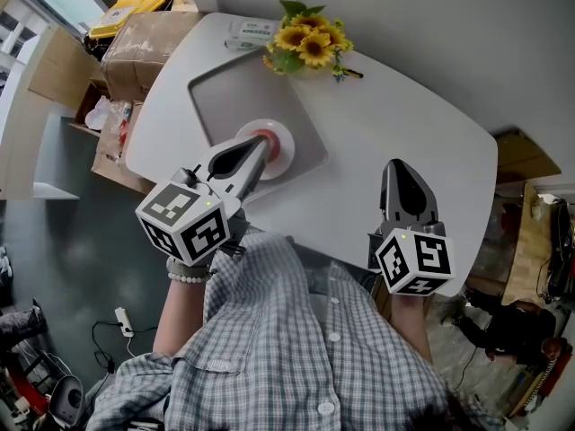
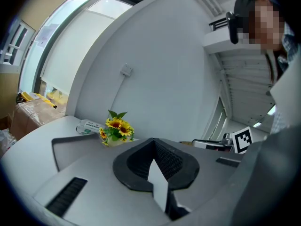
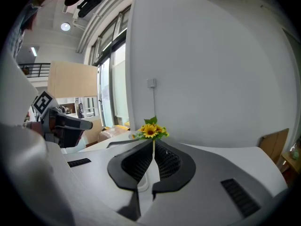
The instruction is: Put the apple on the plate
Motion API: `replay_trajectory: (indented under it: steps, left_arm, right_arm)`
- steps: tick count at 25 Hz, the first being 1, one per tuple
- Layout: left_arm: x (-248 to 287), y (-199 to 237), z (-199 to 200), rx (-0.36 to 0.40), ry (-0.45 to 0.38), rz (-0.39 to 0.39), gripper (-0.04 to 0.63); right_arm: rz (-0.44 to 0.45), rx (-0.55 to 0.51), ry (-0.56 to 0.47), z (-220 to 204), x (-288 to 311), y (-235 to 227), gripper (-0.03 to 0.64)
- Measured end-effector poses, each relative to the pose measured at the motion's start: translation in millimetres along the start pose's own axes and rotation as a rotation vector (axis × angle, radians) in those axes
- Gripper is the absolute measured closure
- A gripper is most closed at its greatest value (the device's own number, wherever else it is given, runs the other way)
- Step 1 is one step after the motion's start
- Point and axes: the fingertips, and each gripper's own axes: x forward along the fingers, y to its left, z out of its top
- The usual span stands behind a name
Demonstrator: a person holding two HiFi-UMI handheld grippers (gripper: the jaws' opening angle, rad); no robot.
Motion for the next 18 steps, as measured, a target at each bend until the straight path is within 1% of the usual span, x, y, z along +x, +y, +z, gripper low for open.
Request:
replay_trajectory:
  steps: [9,15,18]
  left_arm:
    - [-6.5,4.6,1.3,0.022,-0.004,0.032,0.586]
    - [-8.1,4.7,3.0,-0.044,-0.034,0.008,0.586]
    - [-8.5,6.1,4.2,-0.055,-0.044,0.009,0.586]
  right_arm:
    - [0.025,0.016,-0.009,0.5,0.1,4.6,0.588]
    - [0.036,0.011,0.005,-5.4,-0.9,6.8,0.588]
    - [0.038,0.015,0.013,-8.6,-0.8,6.6,0.588]
